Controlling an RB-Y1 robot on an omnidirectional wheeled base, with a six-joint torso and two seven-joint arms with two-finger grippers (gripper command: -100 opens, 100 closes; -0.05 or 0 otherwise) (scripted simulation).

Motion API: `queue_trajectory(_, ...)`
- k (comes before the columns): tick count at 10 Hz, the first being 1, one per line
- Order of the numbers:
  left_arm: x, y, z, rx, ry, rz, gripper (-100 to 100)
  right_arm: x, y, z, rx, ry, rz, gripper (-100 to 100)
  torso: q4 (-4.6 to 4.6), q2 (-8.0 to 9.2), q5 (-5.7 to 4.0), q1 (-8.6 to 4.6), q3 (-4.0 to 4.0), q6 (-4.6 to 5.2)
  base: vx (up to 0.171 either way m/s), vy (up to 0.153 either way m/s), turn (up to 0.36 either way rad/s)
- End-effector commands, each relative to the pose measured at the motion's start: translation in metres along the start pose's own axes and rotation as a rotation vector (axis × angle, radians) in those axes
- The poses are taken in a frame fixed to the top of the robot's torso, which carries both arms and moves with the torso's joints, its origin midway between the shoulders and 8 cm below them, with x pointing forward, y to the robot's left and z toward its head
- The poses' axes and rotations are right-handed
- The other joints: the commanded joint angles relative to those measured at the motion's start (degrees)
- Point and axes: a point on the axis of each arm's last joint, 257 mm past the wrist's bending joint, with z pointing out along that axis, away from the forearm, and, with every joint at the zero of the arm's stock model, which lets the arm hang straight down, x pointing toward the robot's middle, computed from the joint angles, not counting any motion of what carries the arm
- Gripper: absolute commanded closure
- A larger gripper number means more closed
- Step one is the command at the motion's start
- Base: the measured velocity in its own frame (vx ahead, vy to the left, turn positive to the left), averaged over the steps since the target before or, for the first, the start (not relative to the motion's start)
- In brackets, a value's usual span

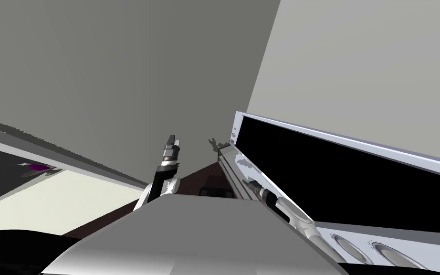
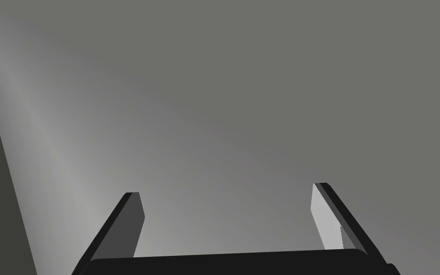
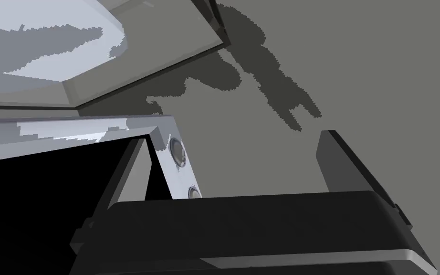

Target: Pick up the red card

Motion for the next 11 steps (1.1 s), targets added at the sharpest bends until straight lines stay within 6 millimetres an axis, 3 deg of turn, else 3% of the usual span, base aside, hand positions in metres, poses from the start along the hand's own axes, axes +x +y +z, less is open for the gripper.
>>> queue_trajectory(1,0.000,0.000,0.000,0.000,0.000,0.000,0,0.022,-0.015,-0.005,0.029,0.056,-0.022,-100,0.00,0.00,0.00,0.00,0.00,0.00,0.072,0.021,0.034)
queue_trajectory(2,0.000,0.000,0.000,0.000,0.000,0.000,0,0.022,-0.015,-0.005,0.029,0.056,-0.022,-100,0.00,0.01,0.00,-0.02,0.00,0.01,0.031,0.010,-0.006)
queue_trajectory(3,0.000,0.000,0.000,0.000,0.000,0.000,0,0.043,-0.027,-0.013,0.046,0.118,-0.055,-100,0.02,0.12,-0.01,-0.04,0.06,0.02,0.037,0.020,0.063)
queue_trajectory(5,0.000,0.000,0.000,0.000,0.000,0.000,0,0.048,-0.032,-0.015,0.056,0.128,-0.050,-100,0.03,0.14,-0.01,-0.02,0.07,0.01,0.029,0.013,0.028)
queue_trajectory(6,0.000,0.000,0.000,0.000,0.000,0.000,0,0.069,-0.044,-0.025,0.075,0.192,-0.079,-100,0.04,0.19,-0.01,-0.06,0.10,0.02,0.046,0.000,0.073)
queue_trajectory(7,0.000,0.000,0.000,0.000,0.000,0.000,0,0.073,-0.048,-0.027,0.082,0.198,-0.076,-100,0.03,0.13,-0.02,-0.09,0.07,0.00,0.047,0.009,0.049)
queue_trajectory(9,0.000,0.000,0.000,0.000,0.000,0.000,0,0.114,-0.072,-0.050,0.119,0.319,-0.115,-100,0.02,0.10,-0.01,-0.01,0.05,0.00,0.062,0.030,0.126)
queue_trajectory(11,0.000,0.000,0.000,0.000,0.000,0.000,0,0.133,-0.083,-0.063,0.134,0.381,-0.139,-100,0.00,0.02,0.00,-0.03,0.00,0.01,0.071,0.013,0.053)
